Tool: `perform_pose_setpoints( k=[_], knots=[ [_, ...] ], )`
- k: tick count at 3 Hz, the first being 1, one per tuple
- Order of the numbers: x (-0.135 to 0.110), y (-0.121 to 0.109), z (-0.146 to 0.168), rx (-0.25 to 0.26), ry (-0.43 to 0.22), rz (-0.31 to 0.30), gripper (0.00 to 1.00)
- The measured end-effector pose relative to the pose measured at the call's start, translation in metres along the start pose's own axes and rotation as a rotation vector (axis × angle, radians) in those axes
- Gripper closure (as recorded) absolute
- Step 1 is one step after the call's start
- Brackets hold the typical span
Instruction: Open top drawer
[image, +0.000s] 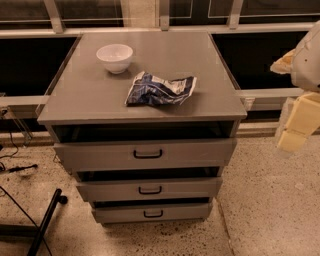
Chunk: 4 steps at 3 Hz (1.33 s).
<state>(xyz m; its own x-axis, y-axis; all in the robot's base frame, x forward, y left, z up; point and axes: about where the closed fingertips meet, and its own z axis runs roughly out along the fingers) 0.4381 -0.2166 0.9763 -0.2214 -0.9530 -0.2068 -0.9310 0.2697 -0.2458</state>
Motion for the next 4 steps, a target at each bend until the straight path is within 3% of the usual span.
perform_pose_setpoints(
  k=[3,4],
  knots=[
    [-0.004,0.007,0.015,-0.021,-0.041,0.007,0.0],
    [-0.012,0.02,0.036,-0.069,-0.086,-0.014,0.0]
  ],
)
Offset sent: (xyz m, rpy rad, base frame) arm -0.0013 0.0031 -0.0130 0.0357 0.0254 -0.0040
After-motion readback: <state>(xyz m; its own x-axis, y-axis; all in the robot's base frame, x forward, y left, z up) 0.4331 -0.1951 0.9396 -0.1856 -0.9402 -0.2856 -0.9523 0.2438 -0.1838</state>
